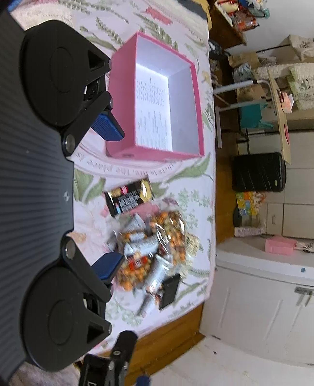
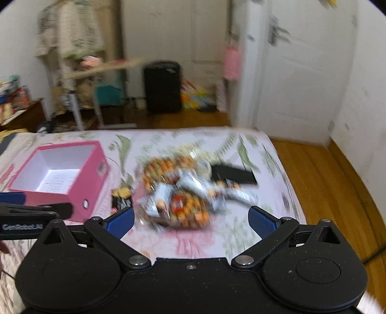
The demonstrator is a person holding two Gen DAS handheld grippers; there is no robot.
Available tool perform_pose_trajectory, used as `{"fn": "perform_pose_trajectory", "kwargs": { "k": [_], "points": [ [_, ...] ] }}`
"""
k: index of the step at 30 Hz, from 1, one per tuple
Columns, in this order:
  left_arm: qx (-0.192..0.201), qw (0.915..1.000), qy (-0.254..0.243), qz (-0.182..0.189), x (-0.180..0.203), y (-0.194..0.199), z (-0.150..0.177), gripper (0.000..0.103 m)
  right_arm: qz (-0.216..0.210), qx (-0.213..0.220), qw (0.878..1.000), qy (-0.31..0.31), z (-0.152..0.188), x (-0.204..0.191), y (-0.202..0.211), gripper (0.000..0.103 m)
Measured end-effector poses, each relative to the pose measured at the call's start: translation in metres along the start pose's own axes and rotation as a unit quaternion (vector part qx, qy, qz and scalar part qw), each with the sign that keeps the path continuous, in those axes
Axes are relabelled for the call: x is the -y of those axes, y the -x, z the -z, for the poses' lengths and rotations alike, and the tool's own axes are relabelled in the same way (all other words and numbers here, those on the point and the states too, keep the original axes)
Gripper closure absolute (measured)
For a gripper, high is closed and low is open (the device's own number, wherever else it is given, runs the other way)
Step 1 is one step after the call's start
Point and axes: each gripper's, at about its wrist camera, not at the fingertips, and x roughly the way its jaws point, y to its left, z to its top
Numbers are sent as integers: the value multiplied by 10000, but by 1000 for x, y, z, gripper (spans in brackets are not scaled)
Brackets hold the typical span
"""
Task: Organize snacks
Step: 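Grasp two white wafer rolls from the snack pile with the left gripper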
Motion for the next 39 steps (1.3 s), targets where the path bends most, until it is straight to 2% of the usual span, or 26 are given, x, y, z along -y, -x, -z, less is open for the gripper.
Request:
{"fn": "perform_pose_trajectory", "kwargs": {
  "k": [4,6,9,11,12,13,16,18,20,22,24,28,32,36,39],
  "points": [
    [208,9996,-179,-32,10,-2,-17,4,-184,612,9967,495,-23,12,6,1],
    [207,9996,-165,96,15,-8,-26,4,-305,754,9954,514,-38,24,0,1],
    [439,9986,-145,272,23,-18,-34,4,-662,222,9973,233,-65,44,-29,3],
    [534,9974,-366,319,32,-26,-37,4,-996,-214,9947,-142,-77,59,-57,14],
    [525,9971,-454,326,37,-31,-39,4,-1108,-397,9927,-270,-81,63,-71,14],
    [478,9968,-531,371,40,-38,-41,4,-1240,-562,9901,-356,-83,66,-85,15],
    [60,9971,-518,557,47,-66,-45,4,-1625,-980,9805,-515,-79,68,-127,29],
    [-151,9969,-435,631,49,-86,-45,8,-1753,-1001,9788,-336,-75,66,-149,33],
    [-265,9967,-360,678,52,-103,-39,15,-1697,-951,9809,-37,-66,62,-172,41],
    [-418,9960,-221,757,52,-123,-31,29,-1574,-1013,9822,184,-57,60,-192,49],
    [-539,9945,-57,895,53,-143,-24,35,-1607,-1061,9808,316,-46,61,-207,51],
    [-470,9939,106,996,57,-176,-11,39,-1476,-907,9805,923,-34,65,-221,51],
    [-413,9940,79,1006,59,-197,-2,39,-1727,-910,9751,1054,-29,69,-233,51],
    [-249,9923,44,1209,59,-201,7,46,-1644,-951,9717,1404,-21,60,-247,51],
    [-380,9922,-13,1190,62,-210,9,53,-1577,-1112,9656,1745,-10,53,-255,51]
  ]
}}
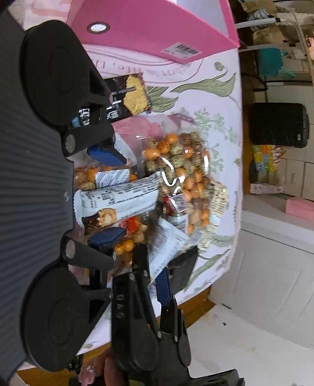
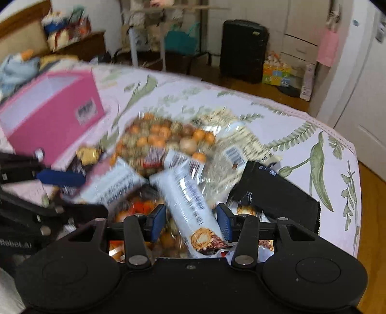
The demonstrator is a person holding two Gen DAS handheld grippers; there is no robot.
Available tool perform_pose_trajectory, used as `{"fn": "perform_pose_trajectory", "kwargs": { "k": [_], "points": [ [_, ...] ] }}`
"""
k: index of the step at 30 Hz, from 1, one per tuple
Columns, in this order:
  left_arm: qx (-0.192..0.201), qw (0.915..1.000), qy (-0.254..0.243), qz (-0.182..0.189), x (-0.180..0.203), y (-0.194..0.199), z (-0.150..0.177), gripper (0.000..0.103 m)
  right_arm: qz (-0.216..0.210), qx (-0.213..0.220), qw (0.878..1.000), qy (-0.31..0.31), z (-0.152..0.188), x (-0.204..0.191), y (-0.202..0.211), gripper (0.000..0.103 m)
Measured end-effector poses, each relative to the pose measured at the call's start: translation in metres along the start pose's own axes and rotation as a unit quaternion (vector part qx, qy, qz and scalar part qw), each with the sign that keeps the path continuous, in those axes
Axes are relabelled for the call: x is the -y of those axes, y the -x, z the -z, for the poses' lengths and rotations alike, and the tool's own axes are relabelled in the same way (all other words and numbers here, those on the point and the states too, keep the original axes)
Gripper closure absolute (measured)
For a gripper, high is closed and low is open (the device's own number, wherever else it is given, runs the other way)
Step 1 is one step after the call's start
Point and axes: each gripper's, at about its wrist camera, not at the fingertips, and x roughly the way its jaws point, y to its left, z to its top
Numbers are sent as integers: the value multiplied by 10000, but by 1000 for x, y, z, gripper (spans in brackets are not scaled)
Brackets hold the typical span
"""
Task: Organize snacks
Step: 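Grasp two white wafer rolls from the snack pile with the left gripper, then carry the wafer rolls into the pink box and open the left gripper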
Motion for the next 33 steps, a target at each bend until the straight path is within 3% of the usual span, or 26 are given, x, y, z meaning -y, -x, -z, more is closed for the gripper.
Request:
{"fn": "perform_pose_trajectory", "kwargs": {
  "k": [1,2,4,9,20,33],
  "points": [
    [-44,10000,65,22,-2,-3,0,55,84,-23,9999,123,2,-3,-2,54],
    [-25,9999,97,-5,-3,-3,1,58,105,-12,9998,187,2,-3,-1,66],
    [-20,10000,1,-42,-3,-1,0,73,136,-98,9998,71,-3,-1,3,67],
    [-153,9999,26,41,-7,5,0,75,138,-197,9966,-783,-16,14,15,68],
    [-173,9998,87,62,-10,45,-5,76,-554,-625,9738,-2113,-22,14,32,68],
    [-377,9989,207,-163,-29,90,3,75,-1152,-1045,9631,-2197,-24,-25,42,68]
  ]
}}
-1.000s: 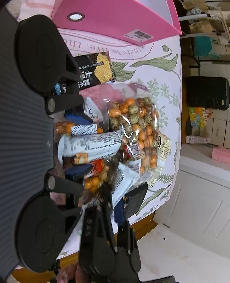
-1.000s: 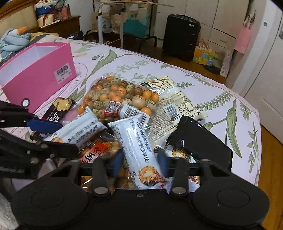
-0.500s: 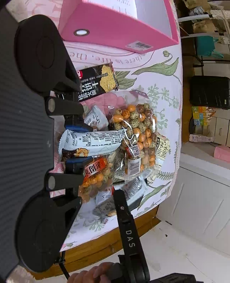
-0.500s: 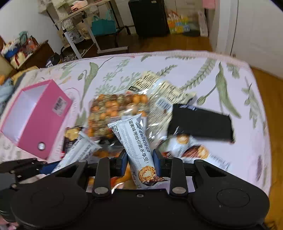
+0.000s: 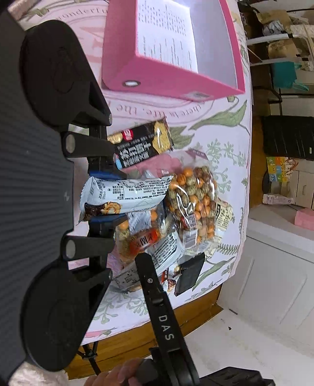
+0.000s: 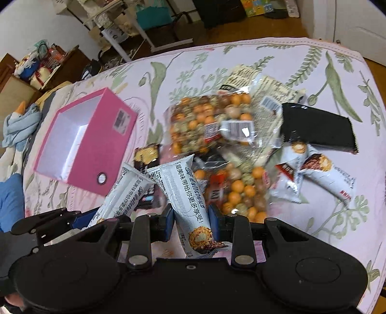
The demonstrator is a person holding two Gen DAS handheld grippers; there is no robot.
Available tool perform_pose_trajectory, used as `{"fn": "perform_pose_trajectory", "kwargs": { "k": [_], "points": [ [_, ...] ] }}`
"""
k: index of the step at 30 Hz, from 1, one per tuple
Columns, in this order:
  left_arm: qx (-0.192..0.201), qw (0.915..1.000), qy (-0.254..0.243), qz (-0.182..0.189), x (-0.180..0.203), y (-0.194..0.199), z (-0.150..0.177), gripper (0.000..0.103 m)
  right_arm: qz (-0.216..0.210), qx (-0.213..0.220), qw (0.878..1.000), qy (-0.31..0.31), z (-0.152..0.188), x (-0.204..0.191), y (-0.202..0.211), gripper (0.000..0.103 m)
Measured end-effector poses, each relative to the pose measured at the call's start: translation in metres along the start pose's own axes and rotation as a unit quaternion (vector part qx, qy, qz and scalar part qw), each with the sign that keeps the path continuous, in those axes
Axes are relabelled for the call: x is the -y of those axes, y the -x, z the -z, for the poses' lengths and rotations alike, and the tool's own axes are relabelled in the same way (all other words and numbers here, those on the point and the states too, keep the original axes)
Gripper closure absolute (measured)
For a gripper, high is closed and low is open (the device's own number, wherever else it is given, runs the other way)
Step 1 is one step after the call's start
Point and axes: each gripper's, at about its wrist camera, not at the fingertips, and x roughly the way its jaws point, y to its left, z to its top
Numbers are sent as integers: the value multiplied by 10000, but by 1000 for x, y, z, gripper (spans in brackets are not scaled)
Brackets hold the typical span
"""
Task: Organize snacks
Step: 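Carry the wafer rolls into the pink box and open the left gripper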
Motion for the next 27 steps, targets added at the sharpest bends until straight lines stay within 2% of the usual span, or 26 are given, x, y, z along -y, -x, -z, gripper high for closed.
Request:
{"fn": "perform_pose_trajectory", "kwargs": {
  "k": [7,11,15,17,22,27],
  "points": [
    [8,9998,210,0,-26,26,6,75,-136,-107,9996,210,11,-25,-3,68],
    [113,9997,121,-166,-40,45,5,75,-370,-123,9985,396,21,-48,-5,68],
    [263,9996,124,-12,-60,70,2,75,-630,-123,9957,662,27,-78,-10,68],
    [343,9993,127,-51,-71,83,0,75,-683,-99,9946,771,29,-94,-13,68],
    [559,9981,222,-152,-102,106,-14,75,-817,-143,9928,868,22,-134,-22,68],
    [674,9956,548,-338,-138,105,-35,75,-951,-215,9905,964,6,-174,-29,68]
  ]
}}
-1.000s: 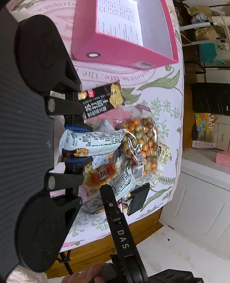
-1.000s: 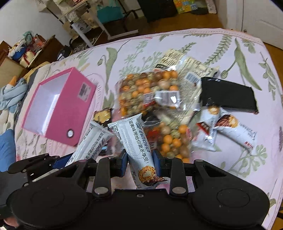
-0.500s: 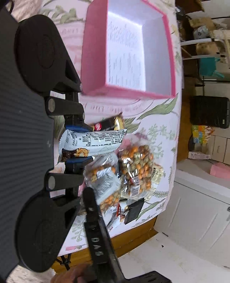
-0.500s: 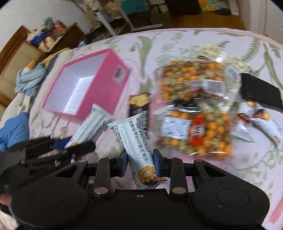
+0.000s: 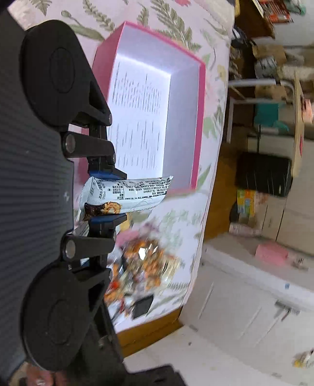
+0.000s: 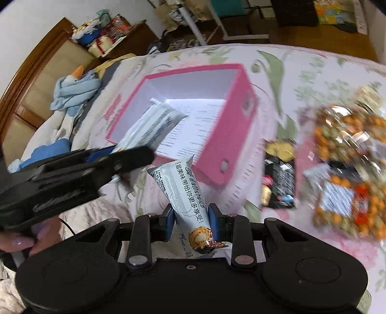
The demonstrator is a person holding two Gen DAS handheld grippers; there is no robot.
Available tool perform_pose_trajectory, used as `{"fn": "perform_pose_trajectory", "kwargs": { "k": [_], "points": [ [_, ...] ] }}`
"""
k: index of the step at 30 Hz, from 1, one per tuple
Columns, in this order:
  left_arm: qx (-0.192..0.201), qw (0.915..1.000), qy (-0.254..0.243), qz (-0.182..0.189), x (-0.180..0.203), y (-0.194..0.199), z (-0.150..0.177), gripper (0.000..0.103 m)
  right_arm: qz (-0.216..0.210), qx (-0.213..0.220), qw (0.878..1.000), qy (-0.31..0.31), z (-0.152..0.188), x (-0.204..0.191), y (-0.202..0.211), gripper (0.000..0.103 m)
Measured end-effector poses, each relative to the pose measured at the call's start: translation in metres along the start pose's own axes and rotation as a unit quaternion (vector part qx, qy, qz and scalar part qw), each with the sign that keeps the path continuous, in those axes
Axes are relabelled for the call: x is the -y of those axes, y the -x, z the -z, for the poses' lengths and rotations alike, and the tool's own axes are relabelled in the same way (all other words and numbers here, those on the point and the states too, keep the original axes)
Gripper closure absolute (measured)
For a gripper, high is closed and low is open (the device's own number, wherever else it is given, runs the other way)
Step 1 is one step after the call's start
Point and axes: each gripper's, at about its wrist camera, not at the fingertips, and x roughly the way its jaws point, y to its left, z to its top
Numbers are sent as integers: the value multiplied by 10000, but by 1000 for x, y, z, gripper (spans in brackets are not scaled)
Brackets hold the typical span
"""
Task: Organize snacks
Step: 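Carry the wafer rolls into the pink box and open the left gripper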
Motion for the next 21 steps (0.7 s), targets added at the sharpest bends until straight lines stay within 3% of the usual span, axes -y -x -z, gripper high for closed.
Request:
{"fn": "perform_pose_trajectory", "kwargs": {
  "k": [4,9,14,21],
  "points": [
    [90,9997,127,-199,-24,-14,-16,76,318,139,9991,254,-23,-22,-19,68],
    [238,9977,639,7,-61,-44,-37,75,478,359,9982,61,-61,-22,-40,68],
    [193,9952,954,-95,-82,-88,-58,76,982,613,9921,474,-93,-29,-73,69],
    [-314,9889,1451,-96,-105,-151,-53,75,1607,412,9800,1094,-123,-32,-139,71]
  ]
}}
